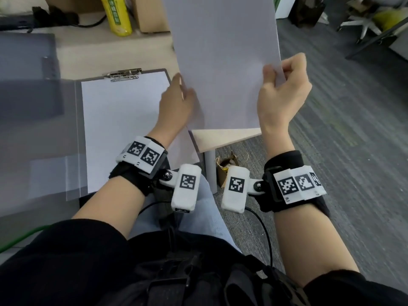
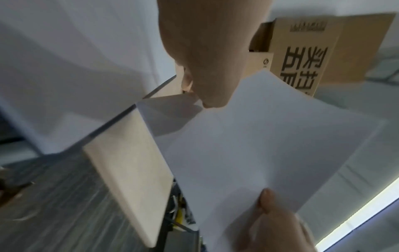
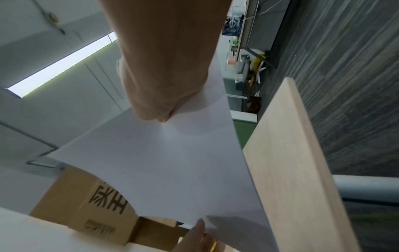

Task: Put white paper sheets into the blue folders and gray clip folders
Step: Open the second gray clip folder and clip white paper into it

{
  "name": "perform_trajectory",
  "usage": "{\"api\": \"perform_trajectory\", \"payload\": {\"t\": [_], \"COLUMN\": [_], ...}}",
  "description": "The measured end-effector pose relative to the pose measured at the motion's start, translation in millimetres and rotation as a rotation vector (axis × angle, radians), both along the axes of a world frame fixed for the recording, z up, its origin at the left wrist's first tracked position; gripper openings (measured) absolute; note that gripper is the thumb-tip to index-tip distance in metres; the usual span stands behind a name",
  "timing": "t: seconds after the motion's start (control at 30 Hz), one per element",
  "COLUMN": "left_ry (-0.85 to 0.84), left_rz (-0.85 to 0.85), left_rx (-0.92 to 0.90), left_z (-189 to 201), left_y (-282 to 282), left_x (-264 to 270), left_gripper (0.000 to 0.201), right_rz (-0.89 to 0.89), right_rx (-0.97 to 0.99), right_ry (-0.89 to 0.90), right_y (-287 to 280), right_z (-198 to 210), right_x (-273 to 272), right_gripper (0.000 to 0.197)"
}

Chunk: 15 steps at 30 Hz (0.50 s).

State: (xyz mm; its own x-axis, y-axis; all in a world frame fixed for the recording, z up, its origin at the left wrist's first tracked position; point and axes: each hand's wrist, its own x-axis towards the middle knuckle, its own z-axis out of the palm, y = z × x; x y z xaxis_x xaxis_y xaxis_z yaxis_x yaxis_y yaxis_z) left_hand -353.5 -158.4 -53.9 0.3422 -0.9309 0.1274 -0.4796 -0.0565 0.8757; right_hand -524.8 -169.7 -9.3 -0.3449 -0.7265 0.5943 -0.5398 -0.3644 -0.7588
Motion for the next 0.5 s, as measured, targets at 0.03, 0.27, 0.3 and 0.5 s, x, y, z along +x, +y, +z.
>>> {"api": "perform_trajectory", "payload": {"t": [0.03, 0.27, 0.3, 0.5], "left_ry": [0.069, 0.431, 0.430, 0.343], "left_rz": [0.058, 0.266, 0.260, 0.253], "left_rx": [-0.054, -0.380, -0.417, -0.592], "left_z": [8, 37, 42, 44], "left_y": [1, 27, 34, 75], "left_x": [5, 49, 55, 101], "left_gripper": [0.035, 0.017, 0.019, 0.019], "right_rz": [0.032, 0.355, 0.402, 0.687], "right_rx": [-0.032, 0.003, 0.031, 0.217], "right_ry": [-0.041, -0.311, -0.353, -0.413], "right_y": [2, 11, 13, 30], "right_z": [4, 9, 9, 7], "right_x": [4, 38, 44, 79], "right_gripper": [0.042, 0.040, 0.039, 0.024]}}
